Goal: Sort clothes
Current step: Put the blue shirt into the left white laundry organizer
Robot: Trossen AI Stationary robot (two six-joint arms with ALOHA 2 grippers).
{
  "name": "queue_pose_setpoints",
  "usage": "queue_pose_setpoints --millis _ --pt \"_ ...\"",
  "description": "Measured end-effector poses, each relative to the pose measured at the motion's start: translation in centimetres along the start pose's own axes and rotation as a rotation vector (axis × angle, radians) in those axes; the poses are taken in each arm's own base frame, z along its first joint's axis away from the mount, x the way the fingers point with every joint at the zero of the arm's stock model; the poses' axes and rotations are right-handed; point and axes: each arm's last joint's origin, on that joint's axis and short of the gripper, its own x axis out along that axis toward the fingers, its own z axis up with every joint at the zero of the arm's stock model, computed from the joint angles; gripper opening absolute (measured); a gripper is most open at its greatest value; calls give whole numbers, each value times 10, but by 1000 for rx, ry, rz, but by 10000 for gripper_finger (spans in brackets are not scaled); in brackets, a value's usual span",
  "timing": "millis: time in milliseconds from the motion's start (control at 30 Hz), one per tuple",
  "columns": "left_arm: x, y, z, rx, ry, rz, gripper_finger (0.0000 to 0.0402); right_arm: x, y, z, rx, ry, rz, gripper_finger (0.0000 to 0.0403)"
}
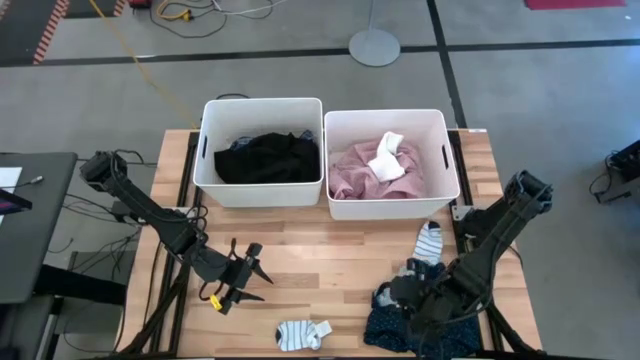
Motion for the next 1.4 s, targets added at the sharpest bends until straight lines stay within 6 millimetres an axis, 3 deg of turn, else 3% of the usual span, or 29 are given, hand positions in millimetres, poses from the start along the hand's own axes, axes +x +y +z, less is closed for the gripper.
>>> queue_pose_setpoints --millis 167,367,600,1033,1233,1400 --pt "0 0 0 0 -1 8 215 -2 -3 -10 92 89 -35 203" --pt "0 0 0 0 -1 10 215 8 4 -17 125 111 -63 256" --pt "0 0 0 7 -1 10 215 41 9 -31 170 268 -162 285" --pt "0 0 0 10 -1 12 215 100 17 -64 121 494 -319 286" --pt "0 0 0 0 -1 11 215 128 12 -65 37 554 -362 264" --pt "0 0 0 -8 4 12 215 132 11 -62 -5 546 -339 176"
